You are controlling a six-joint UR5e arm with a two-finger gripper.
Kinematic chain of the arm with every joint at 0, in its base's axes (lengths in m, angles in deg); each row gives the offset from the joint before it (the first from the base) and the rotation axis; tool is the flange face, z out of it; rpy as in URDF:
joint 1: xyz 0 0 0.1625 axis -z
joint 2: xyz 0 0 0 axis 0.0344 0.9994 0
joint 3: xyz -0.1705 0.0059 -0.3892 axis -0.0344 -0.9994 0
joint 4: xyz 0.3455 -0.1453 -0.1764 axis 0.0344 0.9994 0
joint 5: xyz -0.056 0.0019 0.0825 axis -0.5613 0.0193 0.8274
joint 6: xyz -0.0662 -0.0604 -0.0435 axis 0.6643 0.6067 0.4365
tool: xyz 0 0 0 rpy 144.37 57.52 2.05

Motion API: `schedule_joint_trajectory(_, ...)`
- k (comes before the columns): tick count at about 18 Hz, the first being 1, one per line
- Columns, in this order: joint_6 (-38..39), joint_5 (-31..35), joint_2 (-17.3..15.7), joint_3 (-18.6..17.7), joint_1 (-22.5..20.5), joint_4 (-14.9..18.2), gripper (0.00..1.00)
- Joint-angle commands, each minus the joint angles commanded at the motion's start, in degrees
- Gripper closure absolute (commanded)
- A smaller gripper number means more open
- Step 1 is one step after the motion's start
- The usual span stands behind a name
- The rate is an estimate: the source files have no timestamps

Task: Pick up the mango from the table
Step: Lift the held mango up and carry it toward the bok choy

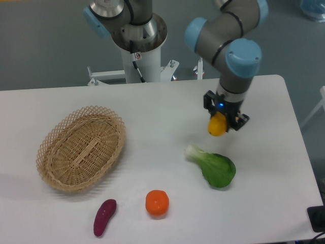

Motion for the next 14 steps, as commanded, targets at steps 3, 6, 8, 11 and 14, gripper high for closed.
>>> schedule_joint_trajectory(3, 1.1, -0.1, 1.2, 2.2, -0.1, 0.0, 0.75)
schedule_joint_trajectory(6, 1.6, -0.3, 2.5, 4.0, -0.1, 0.0, 0.75)
schedule_joint_trajectory(8, 1.8, -0.2, 3.3, 5.3, -0.1, -0.1, 0.74)
schedule_joint_trajectory(11, 3.4, 0.0, 4.8, 6.4, 0.3, -0.4, 0.73)
schedule_joint_trajectory(14, 4.0, -0.1, 5.0, 6.7, 0.4, -0.5, 0.74)
